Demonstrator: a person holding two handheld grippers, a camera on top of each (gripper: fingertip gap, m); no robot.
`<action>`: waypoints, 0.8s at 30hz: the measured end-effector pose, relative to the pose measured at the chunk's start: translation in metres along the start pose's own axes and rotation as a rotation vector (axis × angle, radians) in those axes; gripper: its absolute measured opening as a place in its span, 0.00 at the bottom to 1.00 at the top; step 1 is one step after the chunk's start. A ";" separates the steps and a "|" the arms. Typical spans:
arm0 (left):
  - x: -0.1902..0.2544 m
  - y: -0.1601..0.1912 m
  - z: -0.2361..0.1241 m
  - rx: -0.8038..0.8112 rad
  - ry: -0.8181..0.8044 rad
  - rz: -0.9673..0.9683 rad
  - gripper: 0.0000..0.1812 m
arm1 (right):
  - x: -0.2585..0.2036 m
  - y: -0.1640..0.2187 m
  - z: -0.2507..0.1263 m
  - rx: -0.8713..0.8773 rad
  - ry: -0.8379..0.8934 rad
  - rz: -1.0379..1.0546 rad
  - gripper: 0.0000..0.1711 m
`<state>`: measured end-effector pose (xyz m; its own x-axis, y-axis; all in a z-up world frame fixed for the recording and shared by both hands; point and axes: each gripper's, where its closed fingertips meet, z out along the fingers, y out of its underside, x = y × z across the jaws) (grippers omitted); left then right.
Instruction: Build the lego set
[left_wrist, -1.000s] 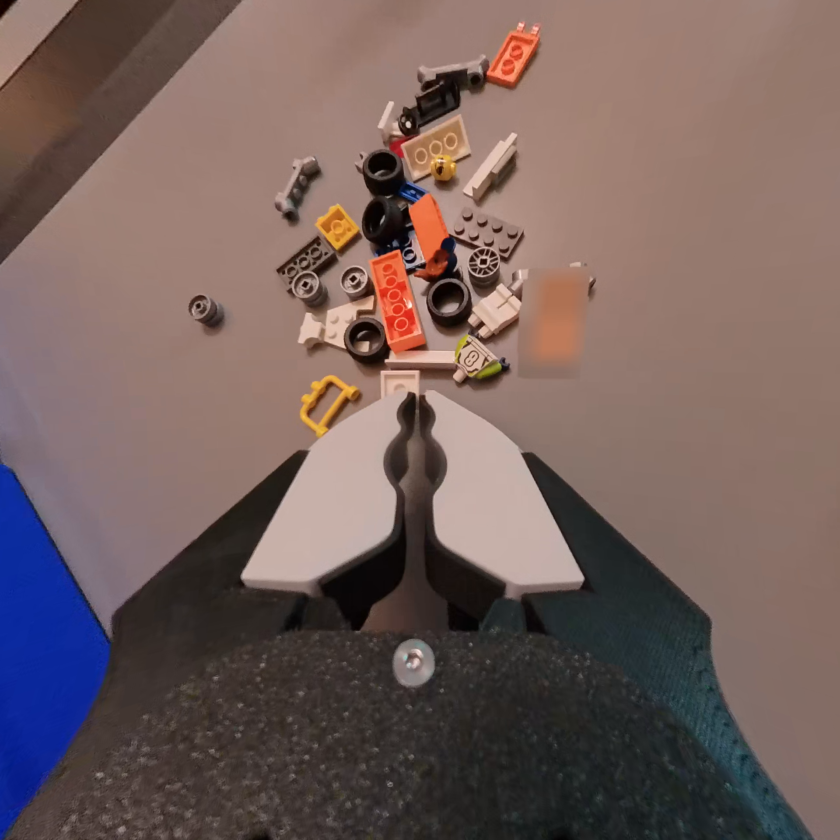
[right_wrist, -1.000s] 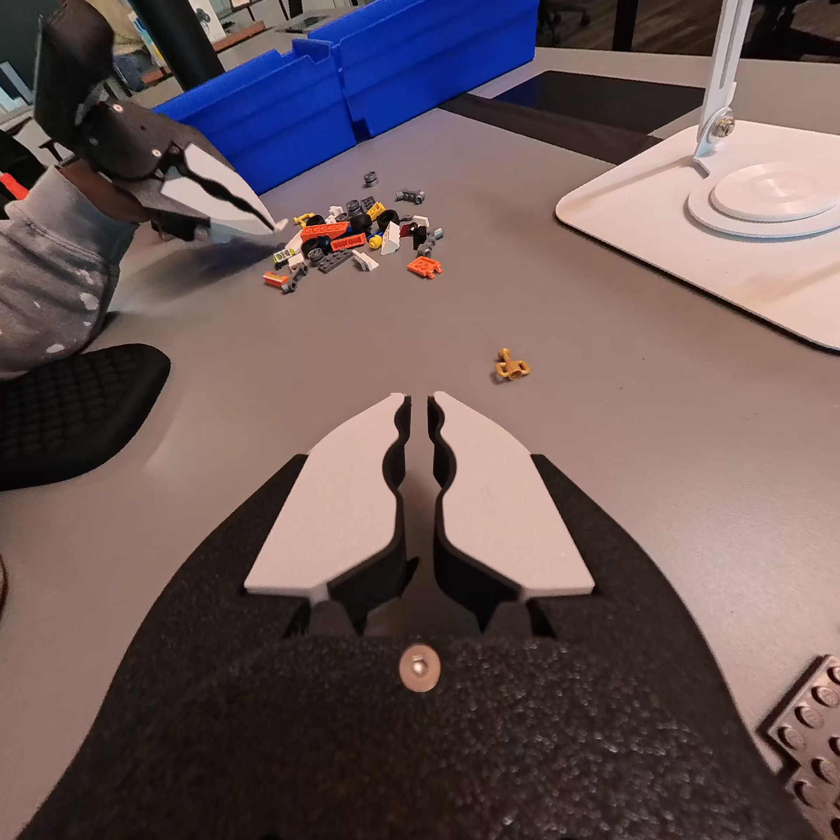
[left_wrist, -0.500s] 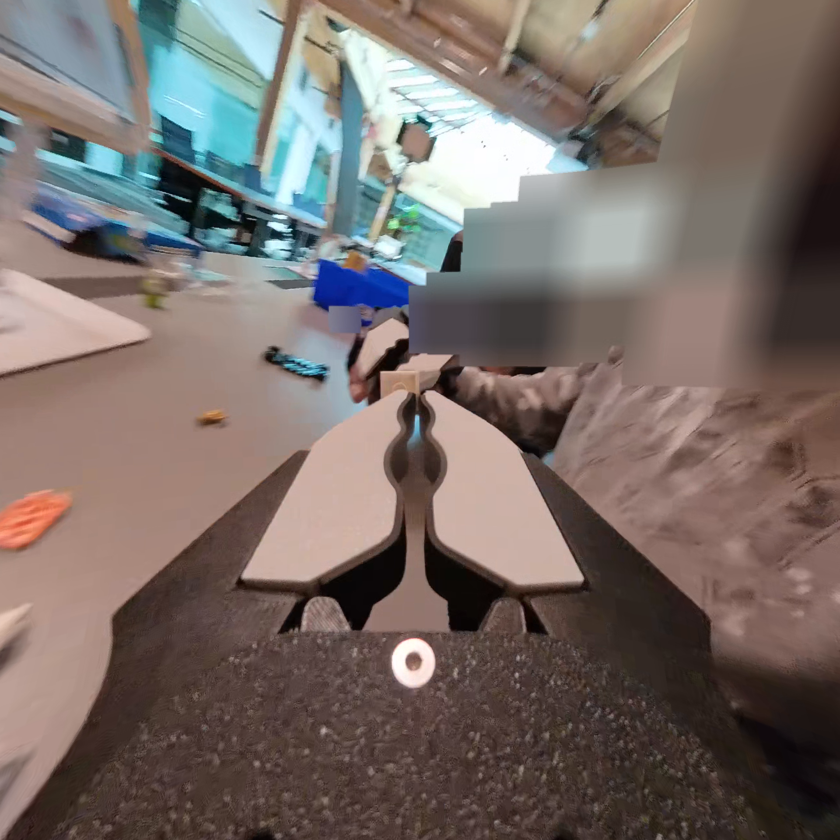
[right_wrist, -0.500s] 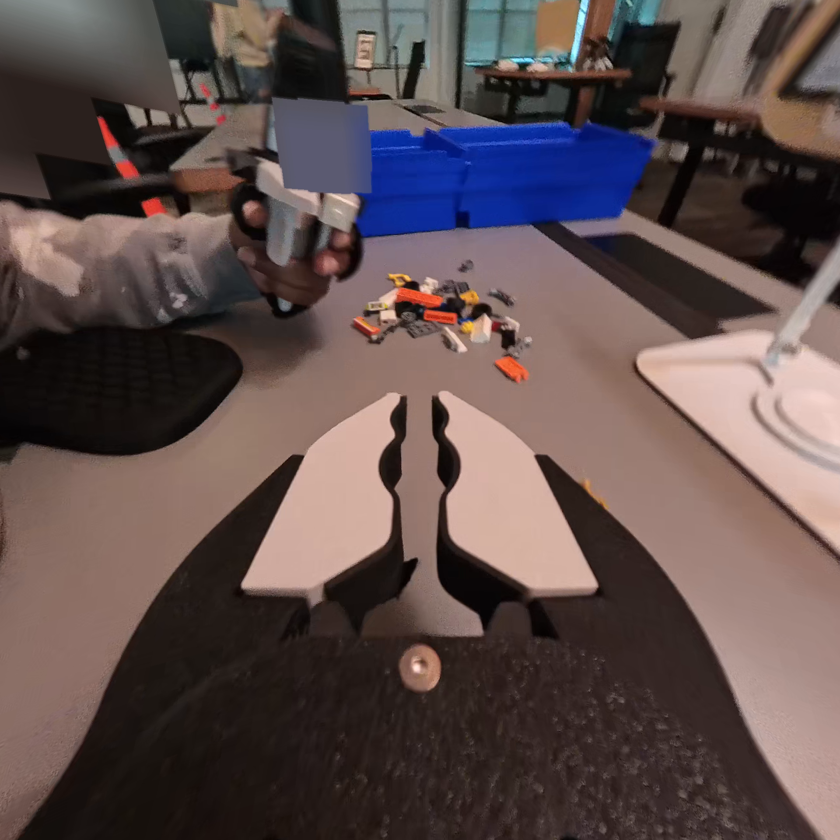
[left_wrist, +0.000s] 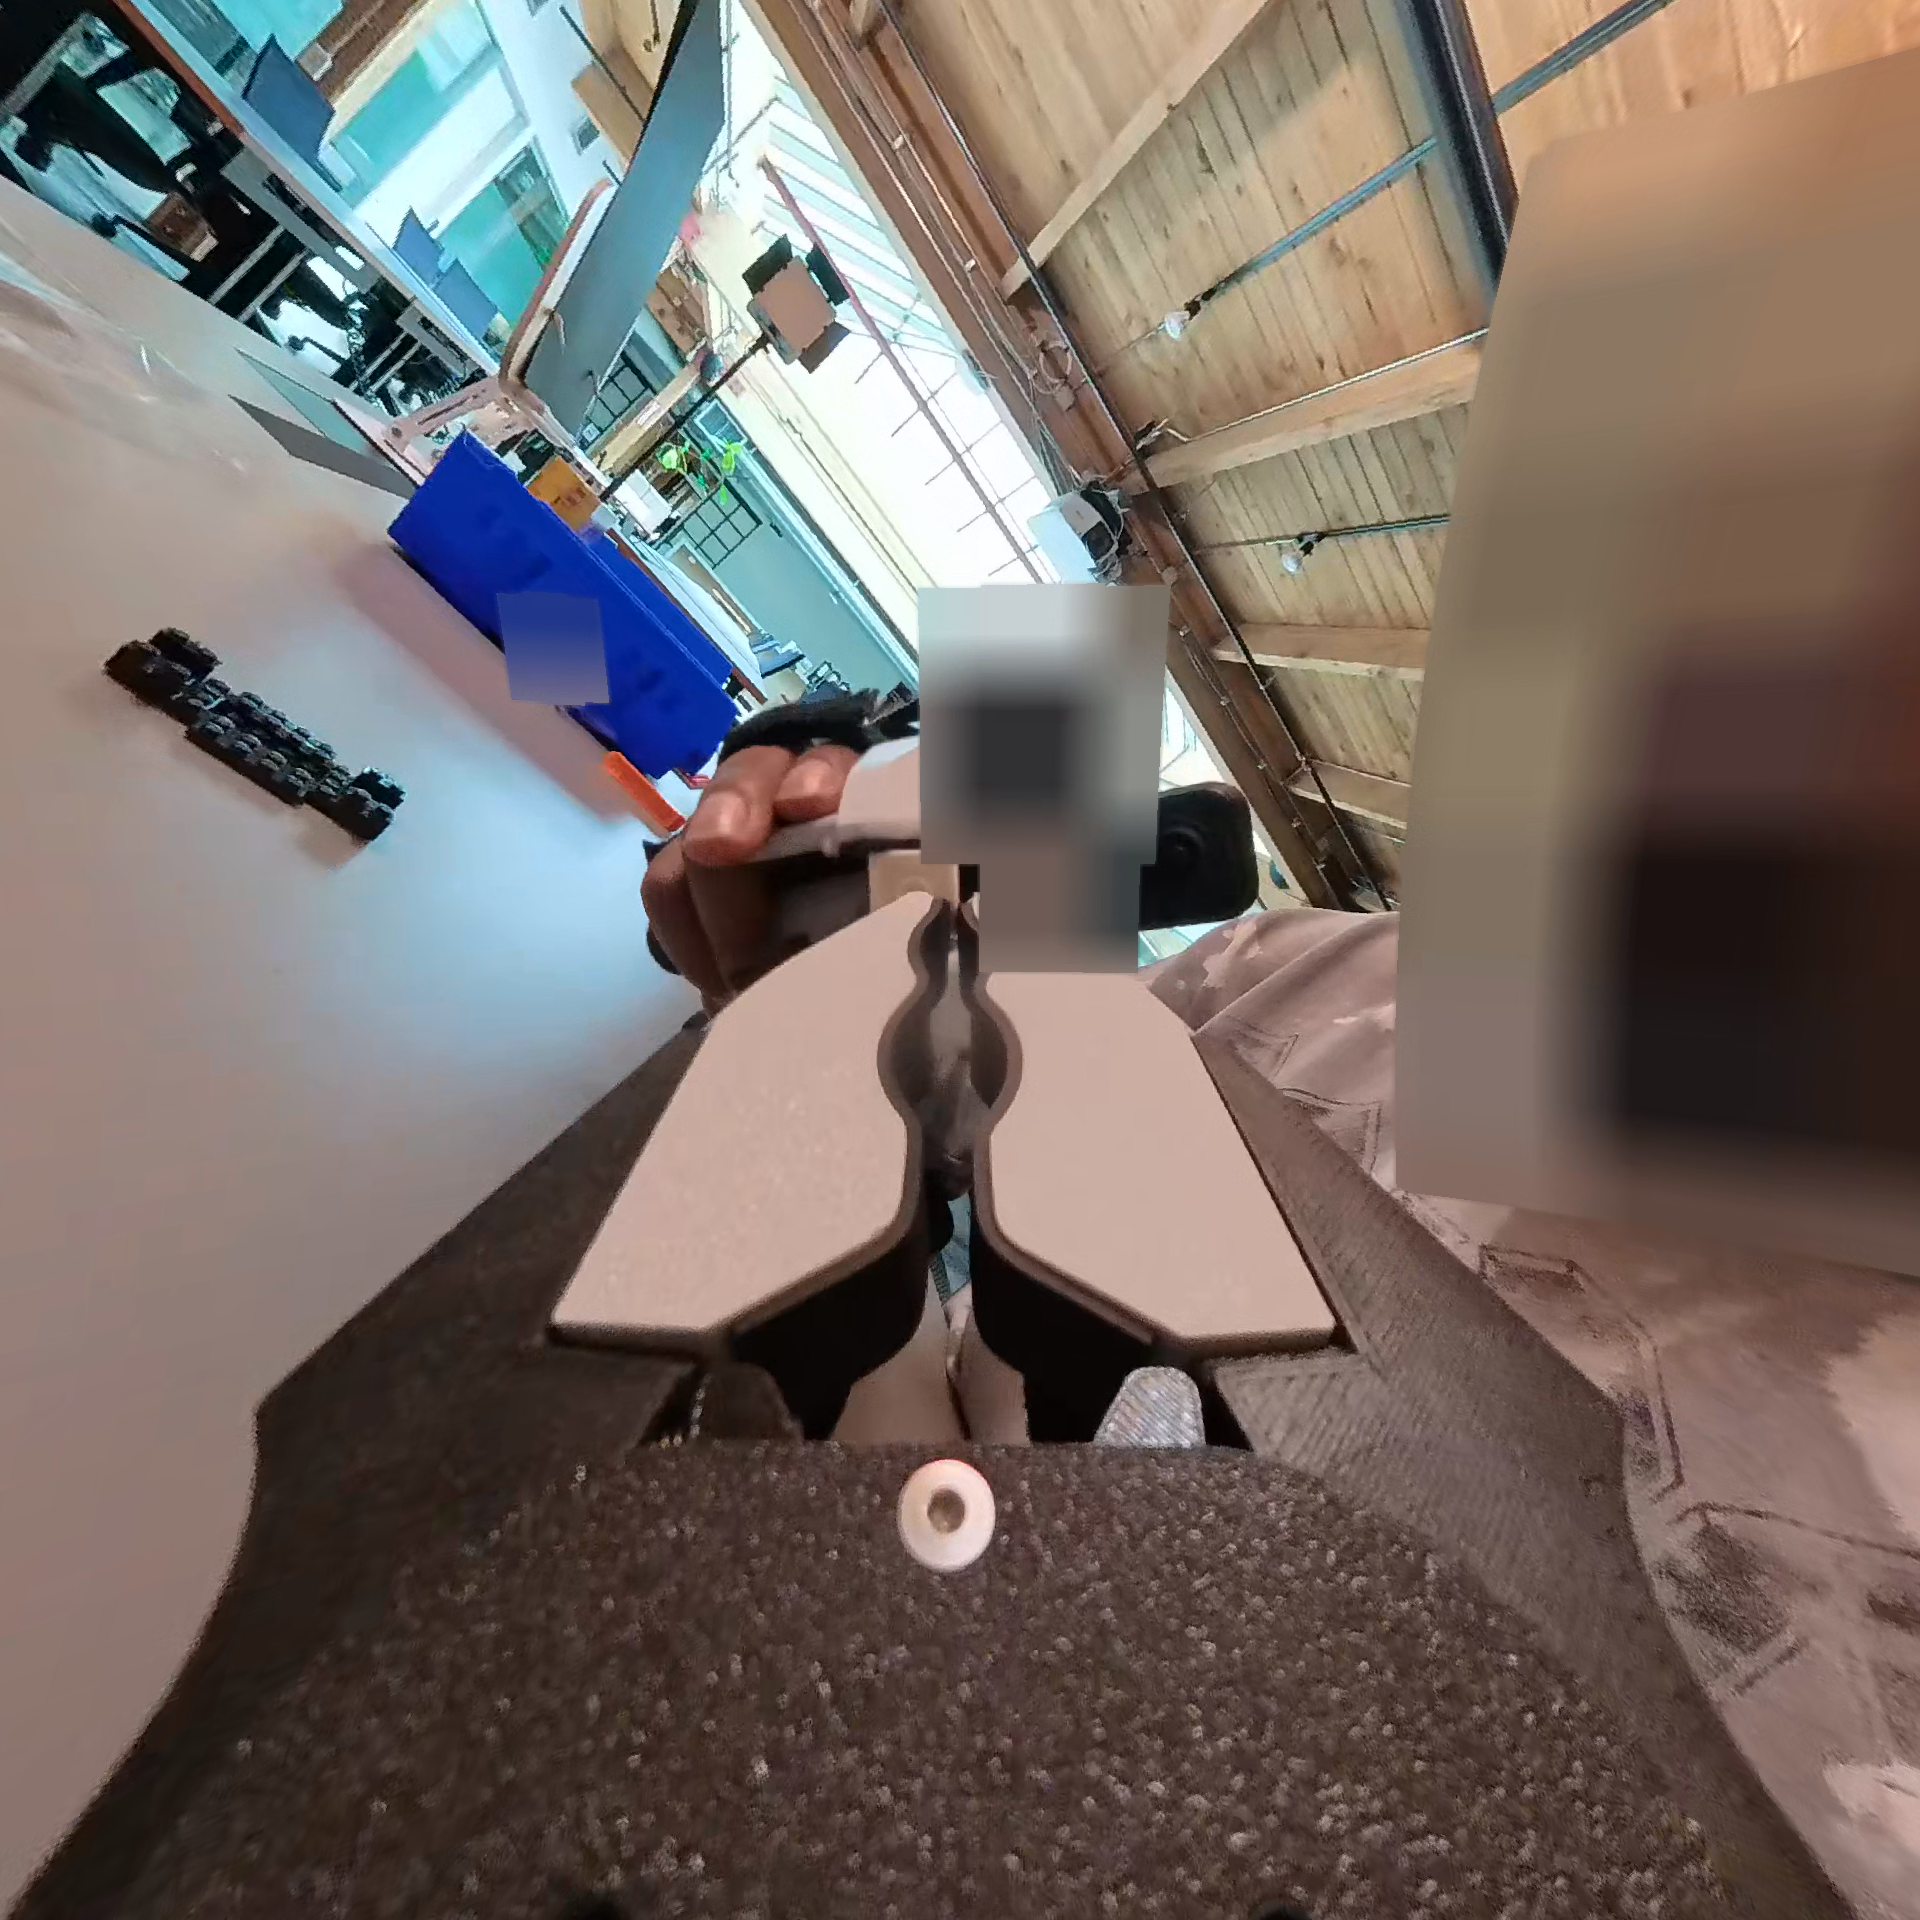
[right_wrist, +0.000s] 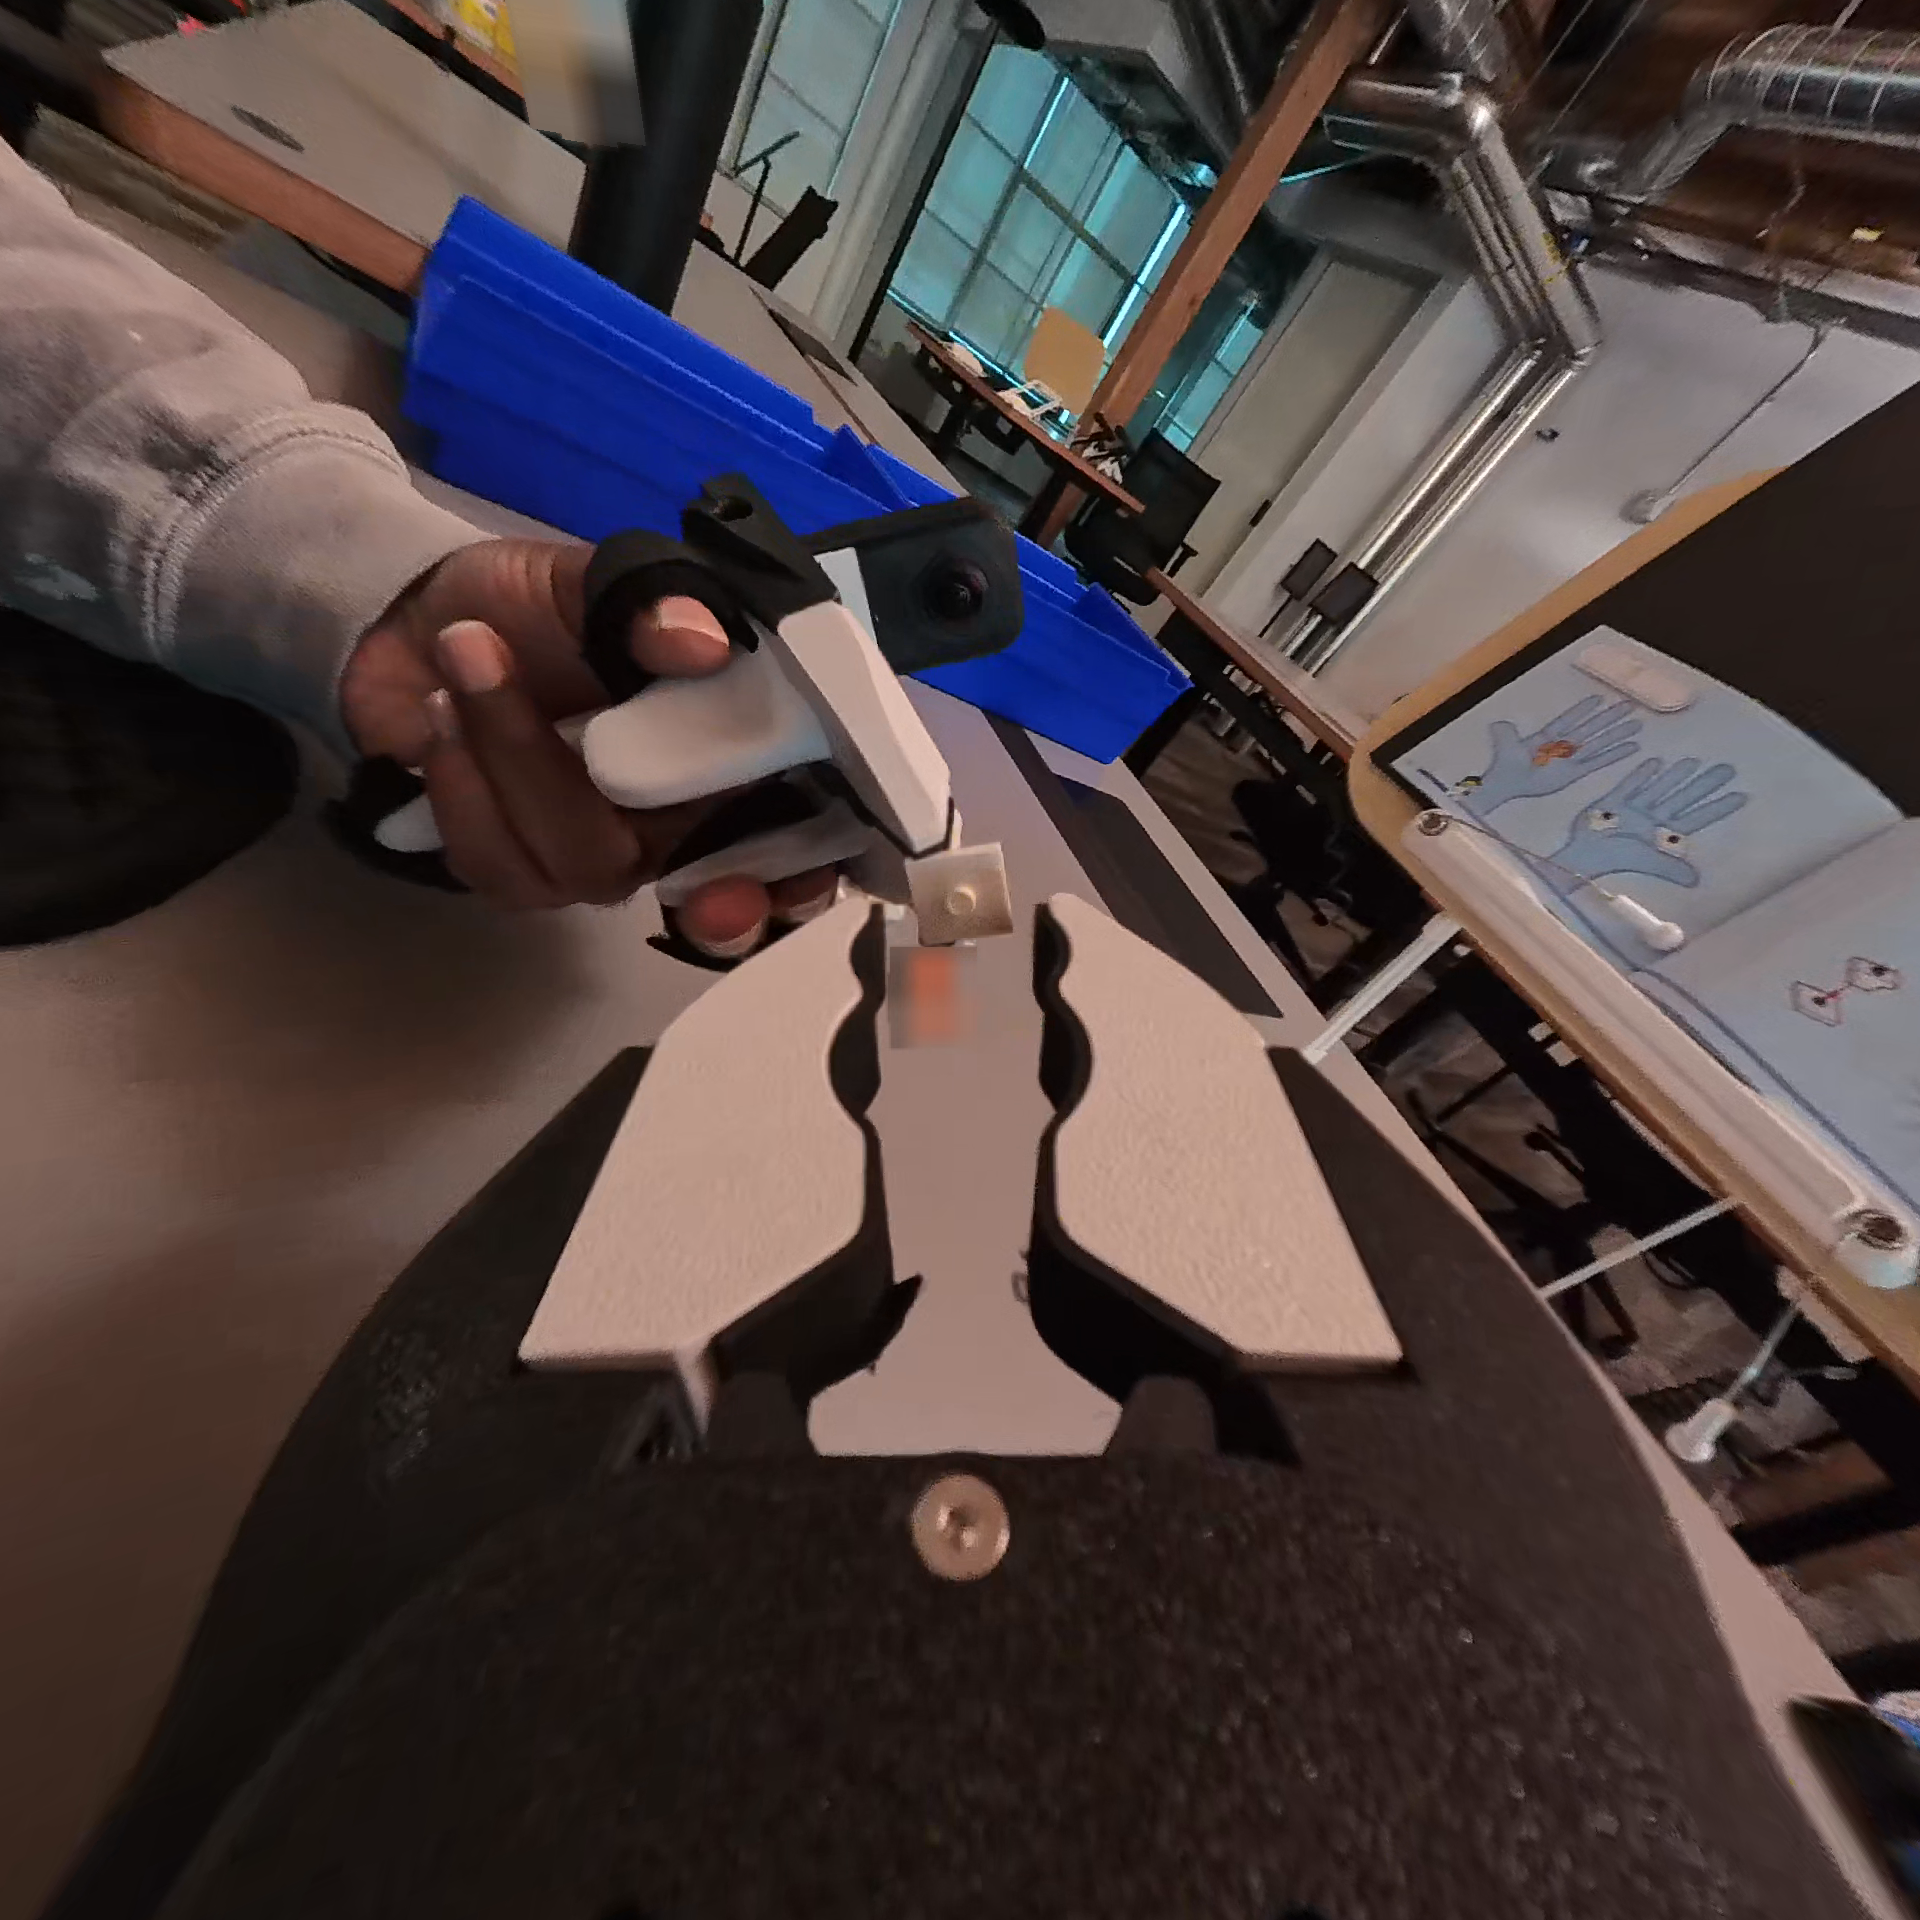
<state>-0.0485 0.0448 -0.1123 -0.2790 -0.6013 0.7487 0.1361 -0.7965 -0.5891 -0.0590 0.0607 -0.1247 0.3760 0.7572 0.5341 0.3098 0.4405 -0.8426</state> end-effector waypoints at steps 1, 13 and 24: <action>-0.001 0.001 0.001 -0.001 -0.001 -0.005 0.01 | 0.001 0.002 -0.001 -0.007 0.003 -0.020 0.11; -0.056 0.027 -0.010 -0.138 -0.406 0.241 0.09 | -0.021 0.064 -0.009 -0.310 -0.205 0.006 0.10; -0.075 0.041 -0.015 -0.237 -0.520 0.228 0.03 | -0.037 0.074 -0.009 -0.381 -0.270 0.000 0.10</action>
<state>-0.0365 0.0583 -0.1973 0.2403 -0.7544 0.6108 -0.0936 -0.6443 -0.7590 -0.0418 0.0613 -0.2063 0.1510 0.8779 0.4543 0.6276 0.2700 -0.7302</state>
